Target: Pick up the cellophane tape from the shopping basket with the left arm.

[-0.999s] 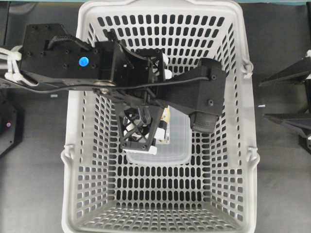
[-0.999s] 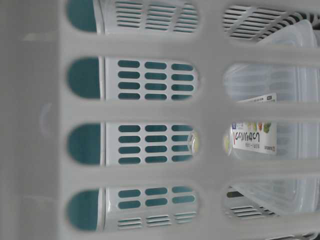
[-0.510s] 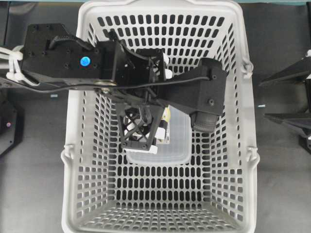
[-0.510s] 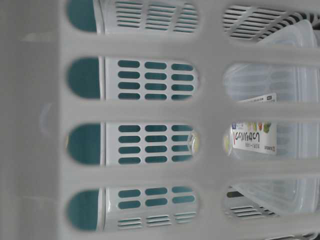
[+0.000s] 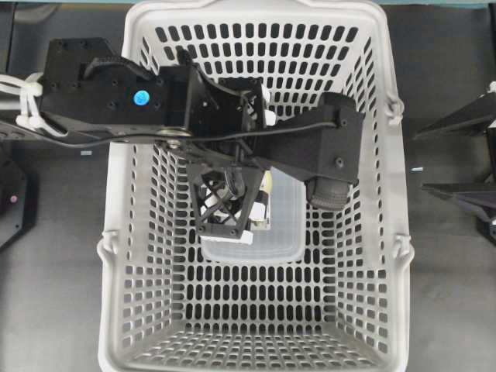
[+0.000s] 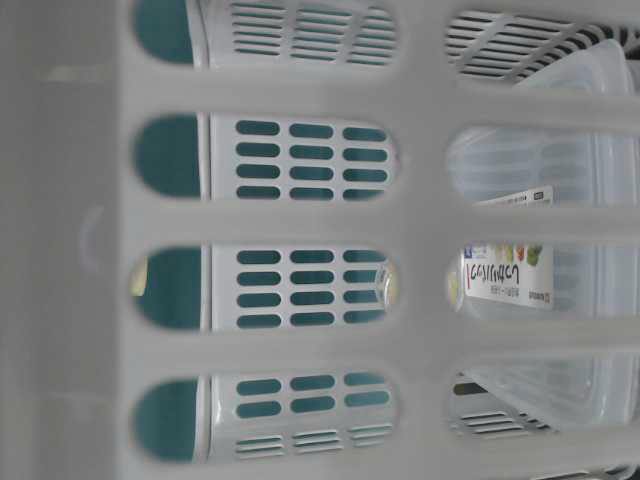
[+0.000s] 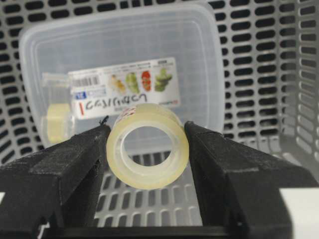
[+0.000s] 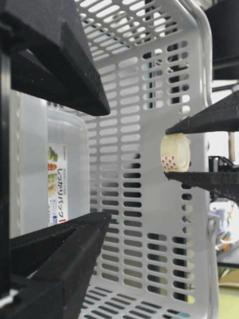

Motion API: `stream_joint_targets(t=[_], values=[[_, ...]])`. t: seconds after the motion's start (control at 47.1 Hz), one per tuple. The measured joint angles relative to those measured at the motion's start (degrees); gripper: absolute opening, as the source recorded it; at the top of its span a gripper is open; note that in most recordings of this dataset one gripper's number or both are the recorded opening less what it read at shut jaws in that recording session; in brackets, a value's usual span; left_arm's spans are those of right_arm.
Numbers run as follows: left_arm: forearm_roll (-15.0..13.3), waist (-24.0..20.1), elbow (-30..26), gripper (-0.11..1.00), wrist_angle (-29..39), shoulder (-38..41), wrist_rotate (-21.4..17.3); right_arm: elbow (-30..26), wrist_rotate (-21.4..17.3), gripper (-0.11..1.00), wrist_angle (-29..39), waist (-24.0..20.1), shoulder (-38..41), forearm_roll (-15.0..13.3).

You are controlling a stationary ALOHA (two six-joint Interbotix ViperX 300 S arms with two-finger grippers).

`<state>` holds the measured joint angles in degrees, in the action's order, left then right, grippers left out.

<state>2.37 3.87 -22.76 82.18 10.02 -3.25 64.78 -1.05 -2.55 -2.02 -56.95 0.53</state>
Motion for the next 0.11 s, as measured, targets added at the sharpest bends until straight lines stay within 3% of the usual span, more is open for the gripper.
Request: stream_joint_targets(t=[0.106], values=[[0.0, 0.0, 0.0, 0.5, 0.1, 0.0, -0.1, 0.0, -0.1, 0.75, -0.1, -0.1, 0.0, 0.0]])
